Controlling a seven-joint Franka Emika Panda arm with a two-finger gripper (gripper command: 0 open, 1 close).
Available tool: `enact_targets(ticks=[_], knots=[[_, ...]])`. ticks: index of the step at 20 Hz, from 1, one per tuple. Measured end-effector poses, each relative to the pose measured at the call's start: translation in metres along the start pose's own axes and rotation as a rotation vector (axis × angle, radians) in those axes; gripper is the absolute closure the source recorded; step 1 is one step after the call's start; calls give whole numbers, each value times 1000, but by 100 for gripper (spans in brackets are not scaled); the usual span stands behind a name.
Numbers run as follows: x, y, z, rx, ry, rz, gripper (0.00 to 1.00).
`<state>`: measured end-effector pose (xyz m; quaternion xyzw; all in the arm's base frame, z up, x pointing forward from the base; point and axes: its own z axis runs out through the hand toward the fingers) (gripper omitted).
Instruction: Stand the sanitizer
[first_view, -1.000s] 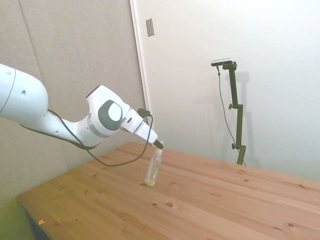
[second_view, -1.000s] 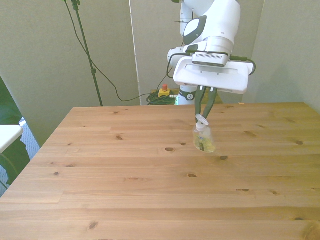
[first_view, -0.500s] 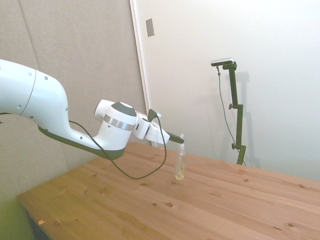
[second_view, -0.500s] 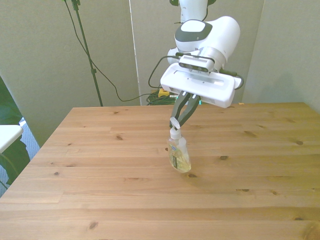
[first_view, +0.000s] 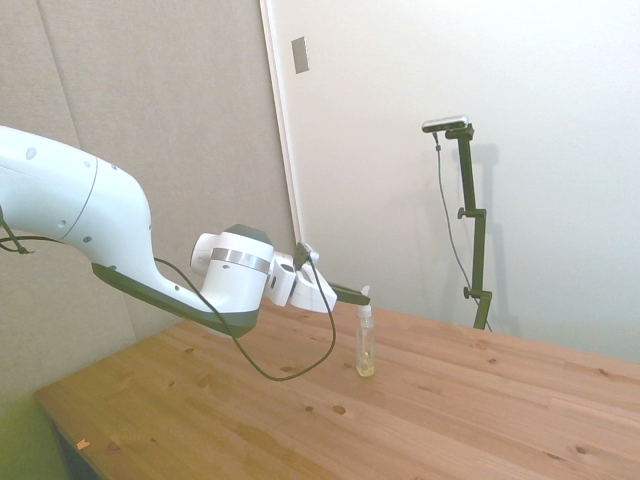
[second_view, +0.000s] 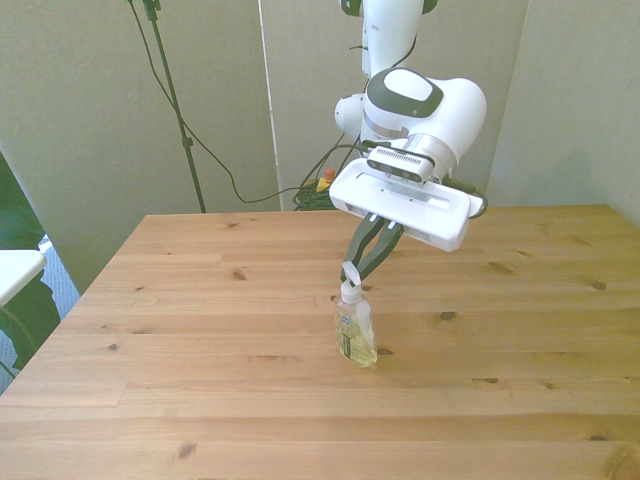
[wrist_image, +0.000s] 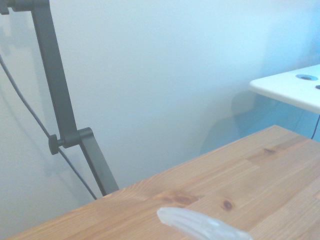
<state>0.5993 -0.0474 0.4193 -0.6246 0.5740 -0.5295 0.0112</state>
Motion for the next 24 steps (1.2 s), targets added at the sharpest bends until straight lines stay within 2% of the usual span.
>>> enact_targets(ticks=[16,21,24], knots=[[-8,2,-4,-27,-57,19,0],[-7,1,-16,-83,-185,-16,0],[-14,15,-25,-139,-295,-52,0]])
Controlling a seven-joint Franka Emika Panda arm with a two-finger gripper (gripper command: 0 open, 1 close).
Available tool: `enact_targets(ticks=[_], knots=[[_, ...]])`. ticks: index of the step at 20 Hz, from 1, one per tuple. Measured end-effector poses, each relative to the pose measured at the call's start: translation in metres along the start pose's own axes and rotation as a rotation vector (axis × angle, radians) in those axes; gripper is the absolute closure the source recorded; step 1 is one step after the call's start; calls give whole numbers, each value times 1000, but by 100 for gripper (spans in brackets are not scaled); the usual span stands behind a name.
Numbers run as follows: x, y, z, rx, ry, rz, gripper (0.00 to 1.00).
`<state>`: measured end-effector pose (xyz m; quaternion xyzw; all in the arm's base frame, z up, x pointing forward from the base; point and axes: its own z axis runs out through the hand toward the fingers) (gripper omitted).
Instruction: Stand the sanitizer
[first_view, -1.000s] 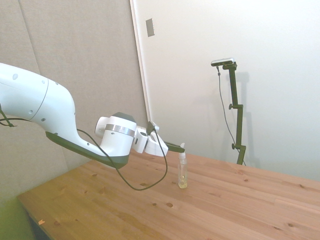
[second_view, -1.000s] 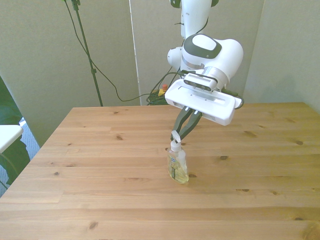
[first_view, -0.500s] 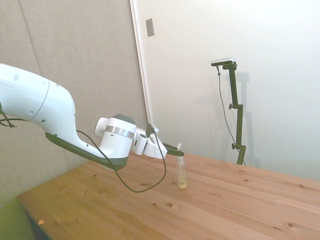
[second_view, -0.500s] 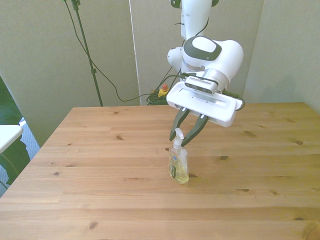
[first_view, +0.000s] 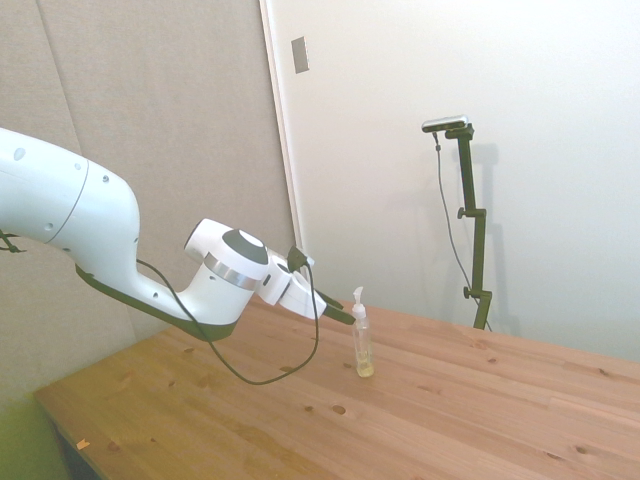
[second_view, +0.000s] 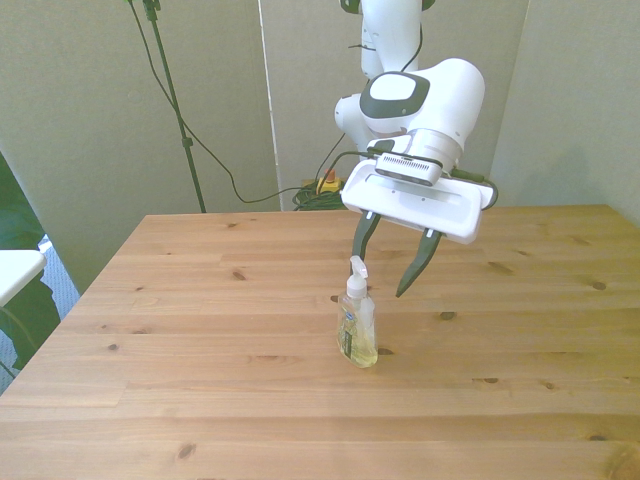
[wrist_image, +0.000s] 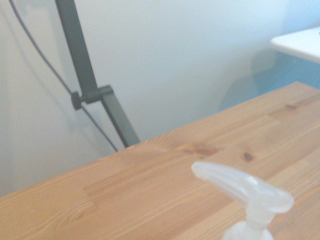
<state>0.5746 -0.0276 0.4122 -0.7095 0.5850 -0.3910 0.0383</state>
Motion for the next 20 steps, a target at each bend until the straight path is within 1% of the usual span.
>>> enact_targets(ticks=[4,7,10,12,15,17,20], knots=[[-24,26,-14,-79,-131,-78,0],[-39,39,-38,-125,-211,-153,0],[-44,52,-67,-185,-296,-235,0],[-32,59,-88,-238,-358,-301,0],[8,67,-117,-299,-454,-417,0],[35,70,-129,-315,-500,-468,0],[48,74,-136,-315,-560,-504,0]])
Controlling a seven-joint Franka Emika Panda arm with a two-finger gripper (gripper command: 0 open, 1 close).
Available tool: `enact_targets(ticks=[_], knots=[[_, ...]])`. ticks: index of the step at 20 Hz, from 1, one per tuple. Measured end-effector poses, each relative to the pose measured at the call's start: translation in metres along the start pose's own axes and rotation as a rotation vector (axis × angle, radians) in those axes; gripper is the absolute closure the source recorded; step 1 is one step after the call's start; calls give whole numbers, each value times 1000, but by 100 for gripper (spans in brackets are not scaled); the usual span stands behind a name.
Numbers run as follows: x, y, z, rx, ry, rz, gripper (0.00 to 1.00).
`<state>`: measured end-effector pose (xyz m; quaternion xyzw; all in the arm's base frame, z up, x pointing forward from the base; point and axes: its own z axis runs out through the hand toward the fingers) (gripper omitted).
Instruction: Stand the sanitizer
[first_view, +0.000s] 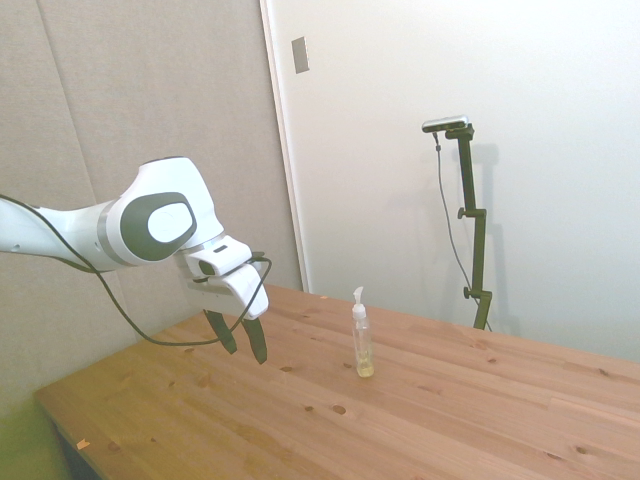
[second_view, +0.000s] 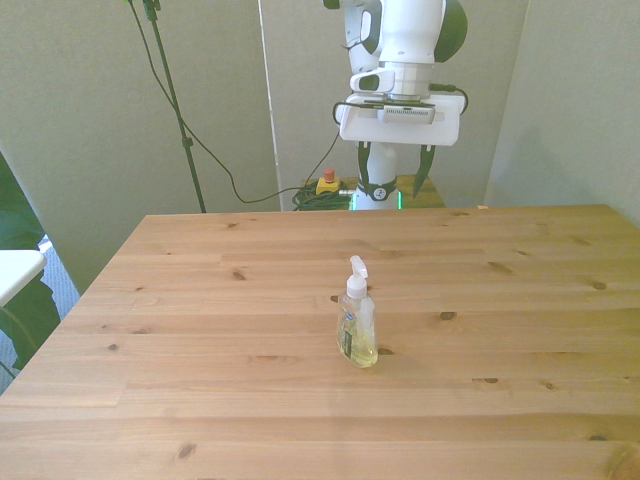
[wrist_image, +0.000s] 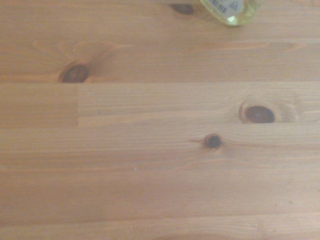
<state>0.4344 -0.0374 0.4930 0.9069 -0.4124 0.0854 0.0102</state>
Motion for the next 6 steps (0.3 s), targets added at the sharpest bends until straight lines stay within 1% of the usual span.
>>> enact_targets(ticks=[2,6], knots=[[0,0,2,-12,-9,-21,0],[6,6,5,-21,-20,-26,0]])
